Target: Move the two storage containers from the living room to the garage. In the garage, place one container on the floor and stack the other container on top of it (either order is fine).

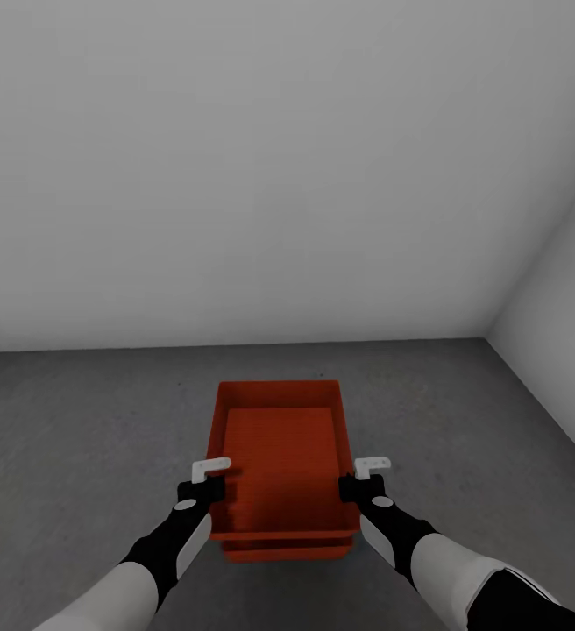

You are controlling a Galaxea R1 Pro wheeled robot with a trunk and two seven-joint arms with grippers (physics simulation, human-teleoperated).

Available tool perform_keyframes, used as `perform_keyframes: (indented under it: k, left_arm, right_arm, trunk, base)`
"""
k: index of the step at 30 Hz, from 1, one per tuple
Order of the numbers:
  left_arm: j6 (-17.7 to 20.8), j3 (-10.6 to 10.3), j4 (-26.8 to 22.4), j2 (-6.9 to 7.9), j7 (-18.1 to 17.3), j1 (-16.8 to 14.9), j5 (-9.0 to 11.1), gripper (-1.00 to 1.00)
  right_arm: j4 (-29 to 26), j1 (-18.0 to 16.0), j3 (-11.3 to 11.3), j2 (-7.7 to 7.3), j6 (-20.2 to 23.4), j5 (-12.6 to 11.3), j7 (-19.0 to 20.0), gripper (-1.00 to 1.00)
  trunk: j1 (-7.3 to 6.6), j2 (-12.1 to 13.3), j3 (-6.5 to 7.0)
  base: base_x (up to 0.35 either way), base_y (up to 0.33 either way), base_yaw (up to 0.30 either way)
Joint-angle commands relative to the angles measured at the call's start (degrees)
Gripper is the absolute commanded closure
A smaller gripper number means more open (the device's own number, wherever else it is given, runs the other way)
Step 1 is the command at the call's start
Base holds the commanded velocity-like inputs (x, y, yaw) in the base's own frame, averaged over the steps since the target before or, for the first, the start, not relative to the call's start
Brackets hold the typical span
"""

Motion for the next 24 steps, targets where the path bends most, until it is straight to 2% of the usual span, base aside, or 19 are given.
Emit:
perform_keyframes:
  k: [1, 24]
  left_arm:
    - [-0.95, 0.45, -0.23, 0.00, 0.83, -0.01, -0.70, 1.00]
    - [-0.95, 0.51, -0.23, -0.07, 0.83, -0.01, -0.70, 1.00]
  right_arm:
    - [0.23, -0.05, -3.13, 0.04, -0.40, -1.63, -0.10, 1.00]
    - [0.23, -0.05, -3.13, 0.04, -0.40, -1.63, -0.10, 1.00]
  trunk:
    - [-0.01, -0.02, -0.04]
    - [-0.01, -0.02, -0.04]
  base:
    - [0.006, 0.000, 0.000]
    - [-0.032, 0.000, 0.000]
